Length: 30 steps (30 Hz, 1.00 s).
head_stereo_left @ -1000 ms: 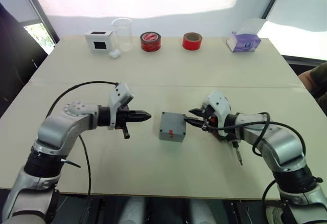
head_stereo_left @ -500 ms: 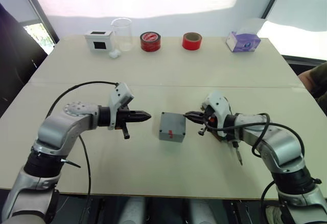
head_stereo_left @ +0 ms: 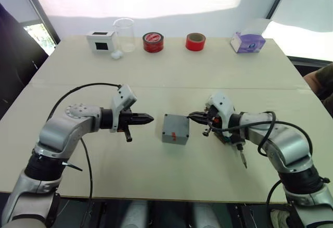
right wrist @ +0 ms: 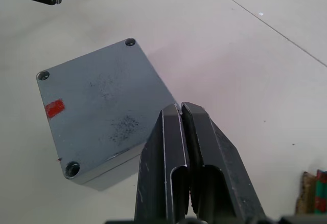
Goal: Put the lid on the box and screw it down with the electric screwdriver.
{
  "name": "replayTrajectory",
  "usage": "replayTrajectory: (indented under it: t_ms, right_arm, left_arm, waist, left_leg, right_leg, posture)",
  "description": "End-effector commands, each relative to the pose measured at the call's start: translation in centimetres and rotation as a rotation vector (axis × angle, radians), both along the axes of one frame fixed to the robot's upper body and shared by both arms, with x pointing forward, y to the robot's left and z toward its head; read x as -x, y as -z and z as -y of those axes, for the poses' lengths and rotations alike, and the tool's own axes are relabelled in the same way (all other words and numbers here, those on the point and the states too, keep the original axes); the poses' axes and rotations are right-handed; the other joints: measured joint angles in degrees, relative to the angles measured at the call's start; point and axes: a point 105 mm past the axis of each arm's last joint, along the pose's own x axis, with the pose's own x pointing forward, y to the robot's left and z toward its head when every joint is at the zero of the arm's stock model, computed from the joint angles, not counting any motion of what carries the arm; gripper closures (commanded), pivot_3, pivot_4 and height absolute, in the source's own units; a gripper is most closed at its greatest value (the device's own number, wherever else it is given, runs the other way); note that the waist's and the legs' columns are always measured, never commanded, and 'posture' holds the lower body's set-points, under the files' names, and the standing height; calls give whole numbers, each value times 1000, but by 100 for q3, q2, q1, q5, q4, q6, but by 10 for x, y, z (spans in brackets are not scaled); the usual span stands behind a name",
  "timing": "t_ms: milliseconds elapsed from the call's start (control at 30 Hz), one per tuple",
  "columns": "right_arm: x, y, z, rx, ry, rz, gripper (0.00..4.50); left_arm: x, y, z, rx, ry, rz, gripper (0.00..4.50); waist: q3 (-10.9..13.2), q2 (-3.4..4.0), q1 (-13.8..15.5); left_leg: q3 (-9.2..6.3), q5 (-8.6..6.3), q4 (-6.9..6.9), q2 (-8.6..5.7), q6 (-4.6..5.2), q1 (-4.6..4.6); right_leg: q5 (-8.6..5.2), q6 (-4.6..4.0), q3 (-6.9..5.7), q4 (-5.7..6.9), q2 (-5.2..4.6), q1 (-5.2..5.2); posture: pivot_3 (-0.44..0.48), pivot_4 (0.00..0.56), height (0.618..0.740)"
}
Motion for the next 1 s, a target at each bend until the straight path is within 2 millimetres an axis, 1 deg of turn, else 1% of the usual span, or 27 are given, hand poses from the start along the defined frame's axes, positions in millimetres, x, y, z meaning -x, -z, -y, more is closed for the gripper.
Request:
replayTrajectory:
  t_ms: [33,133,400,567,767,1000]
  right_arm:
    - [3,-9,-4,31,-44,25,4487]
    - [5,-8,-5,68,-80,9,4487]
    - [2,-9,-2,102,-89,12,4487]
    - [2,-6,-5,125,-122,1,4487]
    - [-4,-1,-2,174,-129,-11,4487]
    - [-6,-1,-1,219,-166,-31,4487]
  left_arm:
    - [1,-5,1,2,7,37,4500]
    - [2,-4,1,4,3,36,4500]
    - [2,-3,1,12,-8,37,4500]
    - [3,-2,2,18,-13,37,4500]
    - [4,0,4,27,-17,36,4500]
    - [7,2,4,36,-27,33,4500]
  waist:
    - [0,0,3]
    - [0,1,-3]
    - [0,1,-2]
    - [0,0,0]
    - [0,0,-8]
    - [0,1,-3]
  left_leg:
    - [0,0,-1,0,0,0]
    - [0,0,-1,0,0,0]
    - [0,0,-1,0,0,0]
    - [0,0,-2,0,0,0]
    - [0,0,-3,1,-1,0]
    - [0,0,-3,0,-1,0]
  right_leg:
    - [0,0,0,0,0,0]
    - [0,0,0,-1,-5,0]
    - [0,0,1,-1,-10,0]
    - [0,0,1,-1,-11,0]
    - [0,0,1,-1,-12,-2]
    - [0,-1,1,-1,-14,-1]
  posture:
    - [0,150,740]
    - [0,150,740]
    - [0,150,740]
    - [0,150,740]
    - [0,150,740]
    - [0,150,740]
